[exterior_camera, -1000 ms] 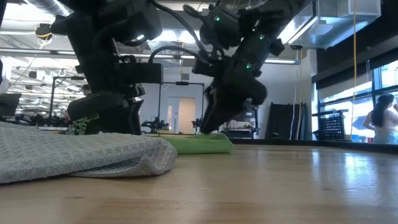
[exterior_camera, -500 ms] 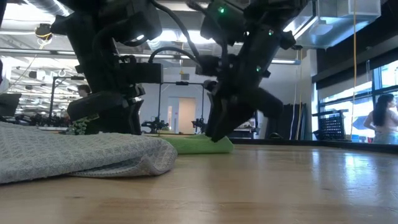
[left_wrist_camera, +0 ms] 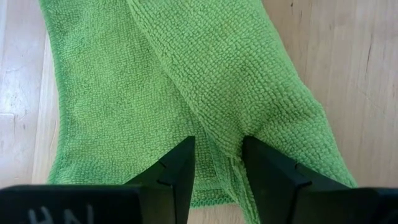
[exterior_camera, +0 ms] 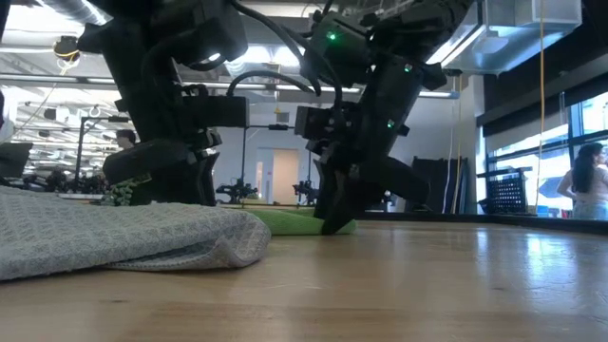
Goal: Roll microfiber towels into tight, uniform cylinder then place into a basket
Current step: Roll the green microfiber cloth
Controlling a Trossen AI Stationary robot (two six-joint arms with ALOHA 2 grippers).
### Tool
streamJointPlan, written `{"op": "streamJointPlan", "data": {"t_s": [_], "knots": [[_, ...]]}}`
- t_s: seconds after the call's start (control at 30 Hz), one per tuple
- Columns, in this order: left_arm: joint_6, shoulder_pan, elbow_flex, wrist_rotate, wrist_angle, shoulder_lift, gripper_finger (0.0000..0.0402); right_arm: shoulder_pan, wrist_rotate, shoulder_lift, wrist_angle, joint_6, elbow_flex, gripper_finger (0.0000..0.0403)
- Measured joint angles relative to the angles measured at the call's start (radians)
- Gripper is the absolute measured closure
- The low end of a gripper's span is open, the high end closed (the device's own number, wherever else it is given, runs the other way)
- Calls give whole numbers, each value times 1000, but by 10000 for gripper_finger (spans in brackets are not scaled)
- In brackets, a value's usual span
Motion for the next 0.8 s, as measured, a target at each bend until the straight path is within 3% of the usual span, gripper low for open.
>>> {"op": "streamJointPlan", "data": {"t_s": [0.27,0.53,0.8], "knots": [[0,0,0,0,2,0,269,-13,-8,3,9,53,0,294],[6,0,0,-1,3,0,269,-23,27,8,32,100,-1,387],[6,0,0,-1,-6,-2,269,-23,32,8,35,288,0,393]]}}
